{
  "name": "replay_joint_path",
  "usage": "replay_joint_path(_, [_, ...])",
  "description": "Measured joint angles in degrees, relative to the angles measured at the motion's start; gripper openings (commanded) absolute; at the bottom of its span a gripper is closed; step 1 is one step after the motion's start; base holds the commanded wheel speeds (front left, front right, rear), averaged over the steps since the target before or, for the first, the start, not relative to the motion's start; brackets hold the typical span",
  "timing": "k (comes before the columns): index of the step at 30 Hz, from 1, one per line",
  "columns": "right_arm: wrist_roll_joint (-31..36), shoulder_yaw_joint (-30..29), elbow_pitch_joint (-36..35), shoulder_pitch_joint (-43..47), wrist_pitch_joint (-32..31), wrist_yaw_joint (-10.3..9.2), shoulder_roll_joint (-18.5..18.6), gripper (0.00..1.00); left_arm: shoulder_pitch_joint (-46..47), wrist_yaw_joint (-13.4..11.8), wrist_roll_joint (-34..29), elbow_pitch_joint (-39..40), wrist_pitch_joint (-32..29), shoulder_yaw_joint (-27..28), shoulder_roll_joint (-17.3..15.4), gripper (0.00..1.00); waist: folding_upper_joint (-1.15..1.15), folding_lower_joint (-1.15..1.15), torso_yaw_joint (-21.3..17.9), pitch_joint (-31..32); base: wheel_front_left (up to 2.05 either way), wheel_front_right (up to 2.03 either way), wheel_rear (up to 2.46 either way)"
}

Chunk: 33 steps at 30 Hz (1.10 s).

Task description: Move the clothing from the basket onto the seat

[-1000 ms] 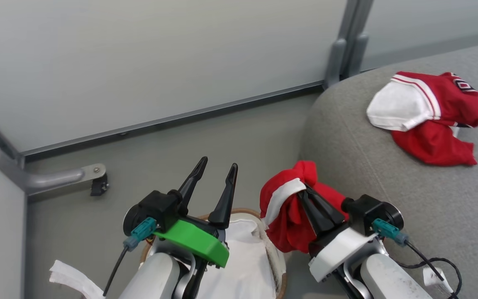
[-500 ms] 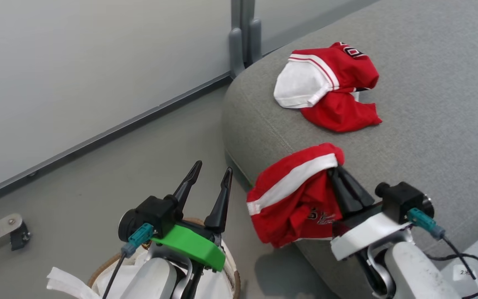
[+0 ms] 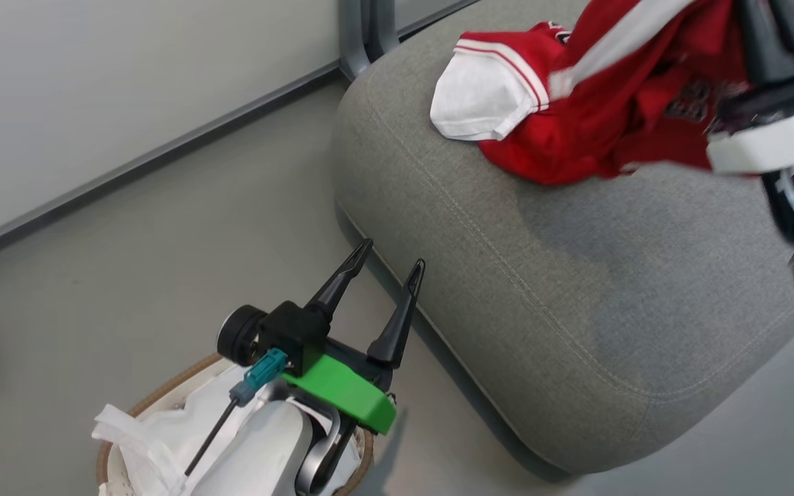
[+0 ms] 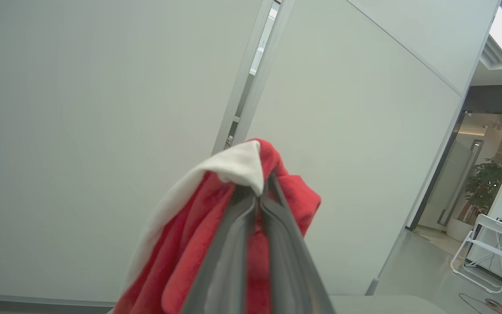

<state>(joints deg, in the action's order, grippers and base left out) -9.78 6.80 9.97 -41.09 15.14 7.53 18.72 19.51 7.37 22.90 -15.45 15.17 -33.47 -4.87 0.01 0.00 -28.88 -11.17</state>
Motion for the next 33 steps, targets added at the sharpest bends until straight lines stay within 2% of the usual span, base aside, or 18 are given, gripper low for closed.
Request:
replay_joint_path(8, [5.8,-2.3,9.4,-16.1,0.0,0.00,5.8,0.00,7.1,0.0,0.1,1.0,0.0,-3.7,-2.3,1.00,0.00,0.00,2.9,-8.0,0.00,0.00,0.00])
replay_joint_path(12, [8.5,-3.9,15.7,-21.3,0.0,0.00,7.0,0.00,10.0,0.0,0.2,1.7,0.0,-4.6,-2.9,1.00,0.00,0.01,4.8,-12.1,0.00,0.00,0.00])
replay_joint_path(18, [11.9,-9.7,27.2,-22.1,0.0,0.00,6.4,0.00,12.6,0.0,0.3,1.7,0.0,-6.8,-3.2,1.00,0.00,0.01,8.2,-17.4,0.00,0.00,0.00])
replay_joint_path(24, [13.0,-15.2,34.1,-15.8,0.0,0.00,2.9,0.00,13.2,0.0,0.7,1.2,0.0,-7.0,-3.4,1.00,0.00,0.01,11.7,-20.8,0.00,0.00,0.00])
replay_joint_path(25, [13.1,-15.9,34.4,-14.6,0.0,0.00,2.3,0.05,13.2,0.0,0.7,1.1,0.0,-6.8,-3.4,1.00,0.00,0.01,12.2,-21.1,0.00,0.00,0.00])
replay_joint_path(28, [12.9,-17.3,33.8,-10.7,0.0,0.00,-0.2,0.50,13.1,0.0,0.8,0.6,0.0,-6.1,-3.5,1.00,0.00,0.01,12.9,-21.4,0.00,0.00,0.00])
replay_joint_path(29, [12.5,-17.5,33.0,-9.2,0.0,0.00,-1.1,0.87,13.0,0.0,0.9,0.5,0.0,-5.9,-3.5,1.00,0.00,0.01,13.0,-21.2,0.00,0.00,0.00])
replay_joint_path(30, [12.2,-17.6,32.1,-7.9,0.0,0.00,-1.6,1.00,12.9,0.0,1.0,0.4,0.0,-5.7,-3.4,1.00,0.00,0.01,13.0,-21.0,0.00,0.00,0.00])
replay_joint_path(33, [10.6,-16.7,29.0,-3.2,0.0,0.00,-3.6,1.00,11.5,0.0,1.2,0.2,0.0,-4.5,-3.2,1.00,0.00,0.01,12.7,-19.9,0.00,0.00,0.00])
